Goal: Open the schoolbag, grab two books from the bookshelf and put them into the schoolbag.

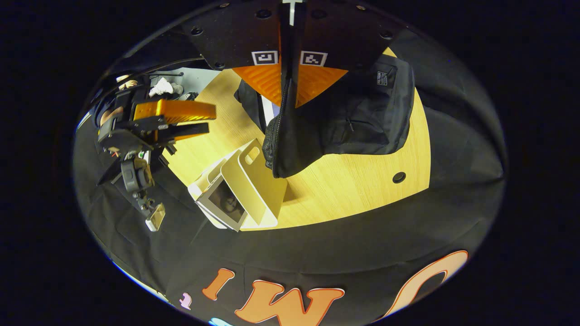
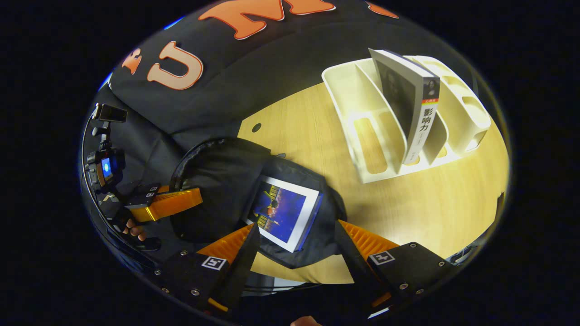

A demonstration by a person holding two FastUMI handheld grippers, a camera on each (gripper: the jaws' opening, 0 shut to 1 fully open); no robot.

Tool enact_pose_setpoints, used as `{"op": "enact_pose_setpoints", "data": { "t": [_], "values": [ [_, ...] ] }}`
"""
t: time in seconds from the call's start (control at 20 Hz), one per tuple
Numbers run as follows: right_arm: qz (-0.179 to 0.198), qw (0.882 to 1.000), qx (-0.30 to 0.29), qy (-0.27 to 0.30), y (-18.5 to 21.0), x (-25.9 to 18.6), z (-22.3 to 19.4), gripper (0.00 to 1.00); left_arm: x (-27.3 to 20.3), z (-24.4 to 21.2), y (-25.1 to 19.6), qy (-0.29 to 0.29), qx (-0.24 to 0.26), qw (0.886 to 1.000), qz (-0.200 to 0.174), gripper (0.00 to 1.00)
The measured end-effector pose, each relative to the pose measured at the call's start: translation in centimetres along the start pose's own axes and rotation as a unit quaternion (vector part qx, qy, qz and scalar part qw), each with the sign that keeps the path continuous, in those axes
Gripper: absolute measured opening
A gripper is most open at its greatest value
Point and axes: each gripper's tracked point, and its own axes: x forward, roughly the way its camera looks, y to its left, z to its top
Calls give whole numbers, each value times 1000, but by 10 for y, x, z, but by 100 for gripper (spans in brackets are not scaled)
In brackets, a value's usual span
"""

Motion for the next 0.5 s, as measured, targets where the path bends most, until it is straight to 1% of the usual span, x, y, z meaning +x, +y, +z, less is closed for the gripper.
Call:
{"op": "enact_pose_setpoints", "data": {
  "t": [0.1,0.25,0.5],
  "values": [
    [-3,1000,-20,4,-6,-17,17,98,1,-1,2,-3,-7,1000,4,4],
    [-33,998,-57,6,-24,-38,46,98,2,-3,5,-8,-28,1000,13,4],
    [-76,994,-79,14,-57,-70,99,99,7,-8,8,-5,-52,998,20,4]
  ]
}}
